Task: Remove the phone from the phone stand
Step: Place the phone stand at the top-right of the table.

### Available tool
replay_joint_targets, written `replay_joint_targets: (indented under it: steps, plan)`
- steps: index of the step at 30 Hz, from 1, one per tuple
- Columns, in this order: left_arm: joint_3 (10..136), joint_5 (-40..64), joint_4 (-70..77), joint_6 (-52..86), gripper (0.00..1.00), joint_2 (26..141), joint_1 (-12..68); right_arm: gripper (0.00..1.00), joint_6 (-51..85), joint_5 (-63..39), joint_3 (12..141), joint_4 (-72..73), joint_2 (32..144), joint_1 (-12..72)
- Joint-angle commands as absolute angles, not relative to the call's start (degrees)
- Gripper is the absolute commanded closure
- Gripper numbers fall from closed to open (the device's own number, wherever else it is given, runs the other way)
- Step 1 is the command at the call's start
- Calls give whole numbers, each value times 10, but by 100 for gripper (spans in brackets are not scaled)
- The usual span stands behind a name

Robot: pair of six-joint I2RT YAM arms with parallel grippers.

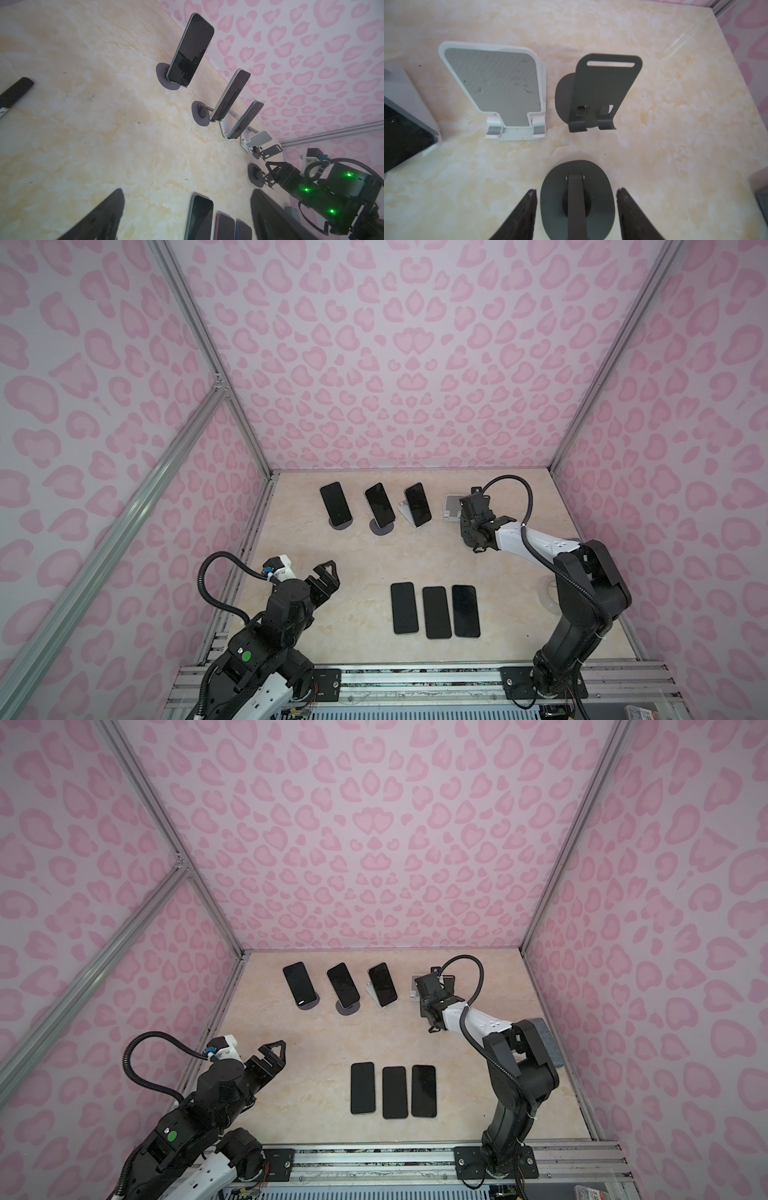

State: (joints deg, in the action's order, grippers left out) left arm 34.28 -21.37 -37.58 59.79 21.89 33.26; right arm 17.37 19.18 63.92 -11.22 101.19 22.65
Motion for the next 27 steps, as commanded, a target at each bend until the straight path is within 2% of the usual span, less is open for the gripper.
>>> replay_joint_targets:
  steps: [1, 8, 13, 18, 21, 27]
  plan:
    - [339, -216, -356, 597, 2, 215, 332, 45, 172, 162, 632, -101, 1022, 219]
    - [342, -192, -353, 593, 3, 229, 332, 40, 180, 135, 614, -84, 1031, 215]
    - [343, -174, -349, 595, 3, 247, 332, 25, 189, 152, 617, -97, 1017, 213]
    - [353, -141, -330, 569, 3, 264, 332, 20, 206, 166, 609, -100, 992, 210]
    - [363, -114, -330, 555, 3, 280, 332, 15, 207, 176, 598, -107, 957, 210]
    - [372, -78, -330, 546, 3, 292, 332, 15, 228, 176, 617, -200, 847, 223]
